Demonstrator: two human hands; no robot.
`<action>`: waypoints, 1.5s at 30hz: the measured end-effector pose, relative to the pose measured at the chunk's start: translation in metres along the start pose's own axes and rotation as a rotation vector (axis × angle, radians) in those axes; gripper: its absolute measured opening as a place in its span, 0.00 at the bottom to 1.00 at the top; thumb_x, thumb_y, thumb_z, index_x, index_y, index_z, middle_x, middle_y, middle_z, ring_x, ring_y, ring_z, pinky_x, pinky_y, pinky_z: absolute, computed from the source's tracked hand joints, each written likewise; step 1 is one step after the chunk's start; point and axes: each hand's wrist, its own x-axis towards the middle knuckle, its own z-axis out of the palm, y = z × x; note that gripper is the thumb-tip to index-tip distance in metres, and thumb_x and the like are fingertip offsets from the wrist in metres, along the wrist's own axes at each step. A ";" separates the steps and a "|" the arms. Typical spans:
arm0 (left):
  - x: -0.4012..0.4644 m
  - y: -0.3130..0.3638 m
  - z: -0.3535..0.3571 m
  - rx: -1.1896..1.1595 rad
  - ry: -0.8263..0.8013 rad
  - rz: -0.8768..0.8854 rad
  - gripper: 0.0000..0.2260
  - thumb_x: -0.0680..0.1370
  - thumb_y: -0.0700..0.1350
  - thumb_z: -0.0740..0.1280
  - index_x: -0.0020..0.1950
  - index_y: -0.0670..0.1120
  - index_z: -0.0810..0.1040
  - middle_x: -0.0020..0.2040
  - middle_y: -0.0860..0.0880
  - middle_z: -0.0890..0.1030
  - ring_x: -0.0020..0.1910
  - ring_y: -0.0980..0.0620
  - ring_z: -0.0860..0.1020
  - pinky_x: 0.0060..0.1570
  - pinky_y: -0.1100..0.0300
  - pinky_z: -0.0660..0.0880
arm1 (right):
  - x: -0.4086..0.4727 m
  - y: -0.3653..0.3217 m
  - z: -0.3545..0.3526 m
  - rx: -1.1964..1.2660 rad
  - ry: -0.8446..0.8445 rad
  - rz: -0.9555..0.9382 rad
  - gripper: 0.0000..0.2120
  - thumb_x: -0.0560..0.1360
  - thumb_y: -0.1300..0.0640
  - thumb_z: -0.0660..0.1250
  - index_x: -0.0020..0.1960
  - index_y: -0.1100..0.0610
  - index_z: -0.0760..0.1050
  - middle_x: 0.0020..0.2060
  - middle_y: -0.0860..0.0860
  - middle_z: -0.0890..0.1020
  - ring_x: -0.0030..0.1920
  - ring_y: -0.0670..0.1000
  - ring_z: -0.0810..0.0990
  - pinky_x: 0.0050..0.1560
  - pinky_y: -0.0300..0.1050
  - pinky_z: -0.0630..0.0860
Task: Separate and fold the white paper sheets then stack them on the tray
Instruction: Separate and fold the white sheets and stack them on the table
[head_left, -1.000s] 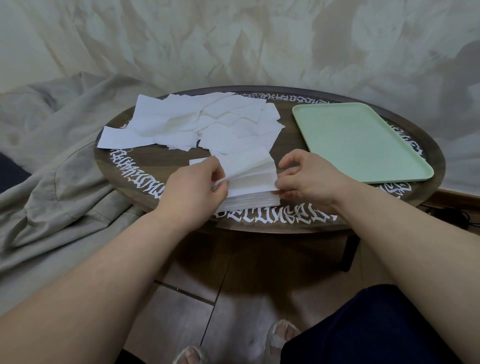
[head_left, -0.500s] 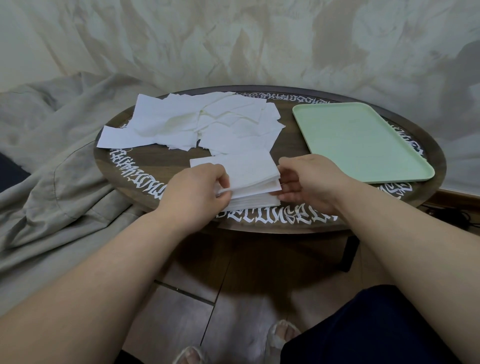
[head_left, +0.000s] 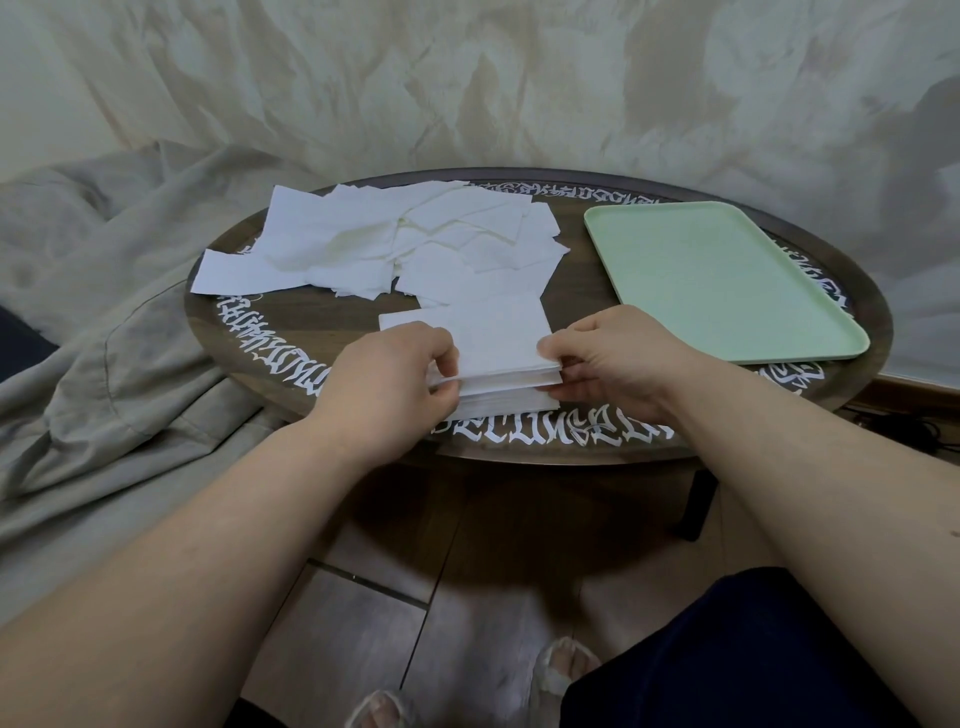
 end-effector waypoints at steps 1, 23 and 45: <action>0.000 0.000 0.000 -0.006 0.001 0.003 0.08 0.73 0.44 0.70 0.42 0.53 0.72 0.52 0.52 0.82 0.50 0.46 0.78 0.51 0.49 0.74 | 0.000 0.000 0.000 0.011 0.004 0.004 0.04 0.75 0.65 0.68 0.47 0.66 0.76 0.43 0.62 0.80 0.41 0.56 0.82 0.46 0.48 0.82; 0.002 0.004 0.002 0.077 -0.017 -0.031 0.07 0.76 0.55 0.70 0.46 0.53 0.76 0.55 0.53 0.83 0.55 0.49 0.78 0.53 0.53 0.73 | -0.002 -0.002 0.000 0.006 0.033 0.016 0.11 0.76 0.59 0.69 0.38 0.59 0.71 0.35 0.56 0.79 0.36 0.55 0.83 0.35 0.43 0.80; 0.004 0.015 0.007 0.106 0.179 -0.019 0.02 0.76 0.43 0.67 0.46 0.45 0.75 0.46 0.49 0.78 0.46 0.45 0.75 0.41 0.52 0.69 | -0.002 -0.002 -0.003 -0.033 0.064 0.019 0.11 0.74 0.71 0.67 0.40 0.58 0.70 0.32 0.55 0.79 0.31 0.51 0.82 0.33 0.42 0.79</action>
